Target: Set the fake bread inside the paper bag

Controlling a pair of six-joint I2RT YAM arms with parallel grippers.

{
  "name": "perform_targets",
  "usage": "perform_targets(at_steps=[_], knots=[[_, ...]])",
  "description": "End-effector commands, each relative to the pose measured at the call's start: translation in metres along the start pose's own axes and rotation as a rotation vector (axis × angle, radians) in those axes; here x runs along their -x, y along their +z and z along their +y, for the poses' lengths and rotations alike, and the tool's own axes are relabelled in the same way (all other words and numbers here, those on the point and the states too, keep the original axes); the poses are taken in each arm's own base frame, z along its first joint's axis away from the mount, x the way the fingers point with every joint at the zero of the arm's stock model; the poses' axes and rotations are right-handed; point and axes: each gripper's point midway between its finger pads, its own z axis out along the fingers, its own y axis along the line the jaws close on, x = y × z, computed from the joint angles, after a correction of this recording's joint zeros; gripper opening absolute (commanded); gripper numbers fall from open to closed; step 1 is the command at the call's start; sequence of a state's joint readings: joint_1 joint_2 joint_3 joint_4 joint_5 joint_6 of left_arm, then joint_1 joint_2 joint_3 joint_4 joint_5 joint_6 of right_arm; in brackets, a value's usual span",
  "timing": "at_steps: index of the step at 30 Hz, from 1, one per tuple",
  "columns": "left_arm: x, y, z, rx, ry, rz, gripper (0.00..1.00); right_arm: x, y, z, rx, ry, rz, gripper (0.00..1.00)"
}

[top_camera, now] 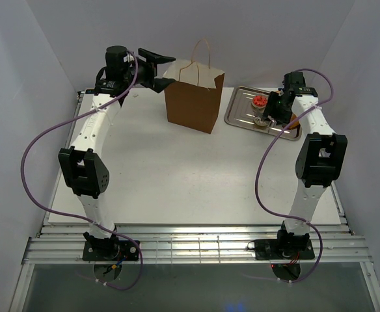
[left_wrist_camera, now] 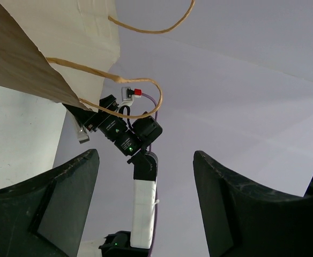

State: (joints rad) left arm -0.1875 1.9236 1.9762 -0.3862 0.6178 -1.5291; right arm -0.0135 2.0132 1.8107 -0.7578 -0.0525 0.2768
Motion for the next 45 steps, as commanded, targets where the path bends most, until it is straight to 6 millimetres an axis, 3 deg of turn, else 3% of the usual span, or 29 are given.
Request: perform_targets(at_steps=[1, 15, 31, 35, 45], knots=[[-0.011, -0.035, -0.043, -0.106, 0.063, -0.014, 0.82, 0.016, -0.007, 0.005, 0.021, -0.014, -0.050, 0.63], [0.006, -0.042, -0.042, -0.112, 0.046, -0.027, 0.82, 0.010, -0.014, 0.013, 0.059, -0.004, -0.043, 0.61], [0.023, -0.054, -0.034, -0.101, 0.022, -0.029, 0.82, 0.002, -0.021, 0.005, -0.003, -0.034, -0.036, 0.62], [0.027, -0.056, -0.033, -0.098, 0.017, -0.032, 0.82, -0.002, -0.022, 0.022, 0.017, -0.067, -0.034, 0.62], [0.041, -0.064, -0.022, -0.069, -0.012, -0.043, 0.82, -0.009, -0.018, 0.028, 0.018, -0.083, -0.019, 0.61]])
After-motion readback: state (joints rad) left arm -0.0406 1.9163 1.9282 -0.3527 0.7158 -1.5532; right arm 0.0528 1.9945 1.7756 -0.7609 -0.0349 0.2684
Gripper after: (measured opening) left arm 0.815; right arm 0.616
